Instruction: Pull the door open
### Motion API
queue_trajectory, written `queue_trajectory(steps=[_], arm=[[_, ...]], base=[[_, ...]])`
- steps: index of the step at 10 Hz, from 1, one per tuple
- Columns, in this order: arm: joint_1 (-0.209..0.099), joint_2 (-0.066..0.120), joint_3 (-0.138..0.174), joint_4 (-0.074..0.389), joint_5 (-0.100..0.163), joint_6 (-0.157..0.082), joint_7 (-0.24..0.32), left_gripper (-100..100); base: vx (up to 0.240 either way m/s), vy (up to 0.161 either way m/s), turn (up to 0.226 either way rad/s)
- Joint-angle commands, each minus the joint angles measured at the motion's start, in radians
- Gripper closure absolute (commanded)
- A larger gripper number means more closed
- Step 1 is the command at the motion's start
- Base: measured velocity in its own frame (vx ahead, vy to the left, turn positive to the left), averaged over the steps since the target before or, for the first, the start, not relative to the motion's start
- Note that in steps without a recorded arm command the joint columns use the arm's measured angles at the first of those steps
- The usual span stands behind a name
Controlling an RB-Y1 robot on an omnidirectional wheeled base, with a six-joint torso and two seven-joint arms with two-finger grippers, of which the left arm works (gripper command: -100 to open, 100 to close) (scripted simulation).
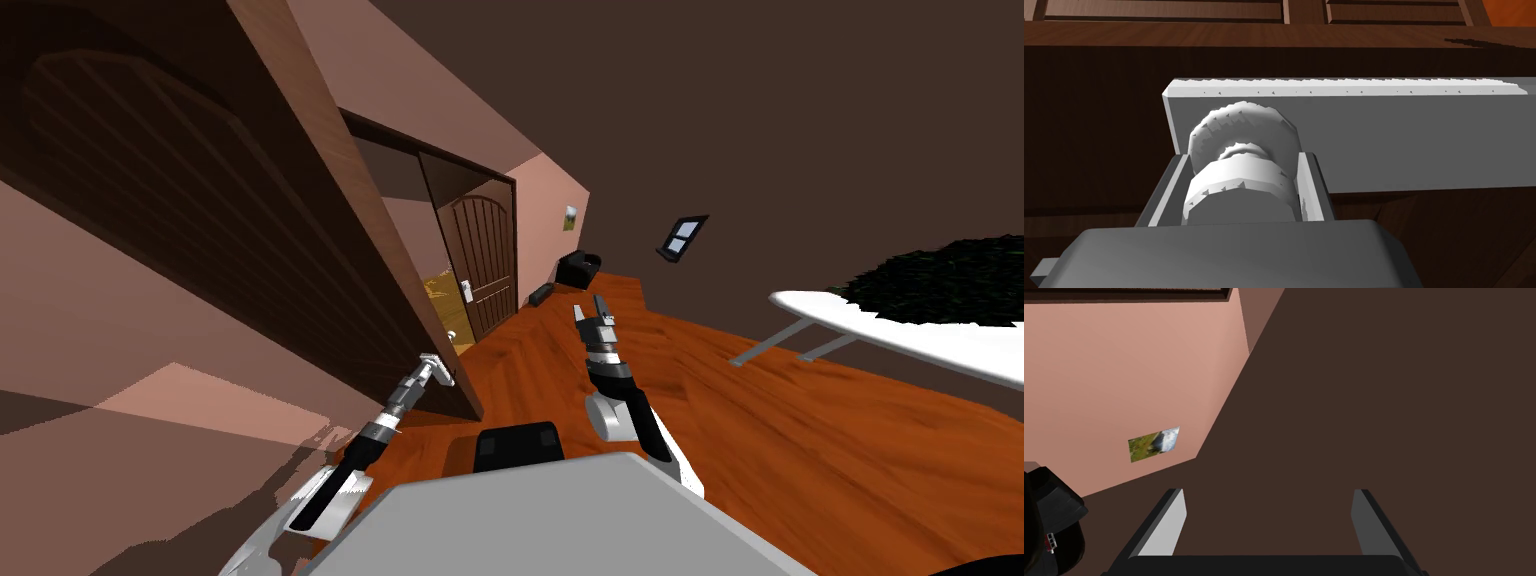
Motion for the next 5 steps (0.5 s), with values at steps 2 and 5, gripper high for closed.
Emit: queue_trajectory(steps=[2,5], arm=[[0.013,0.017,-0.01,0.012,-0.002,-0.035,0.012,100],[0.025,0.043,-0.02,0.026,-0.002,-0.079,0.028,100]], base=[[-0.179,0.108,-0.13],[-0.128,0.089,-0.078]])
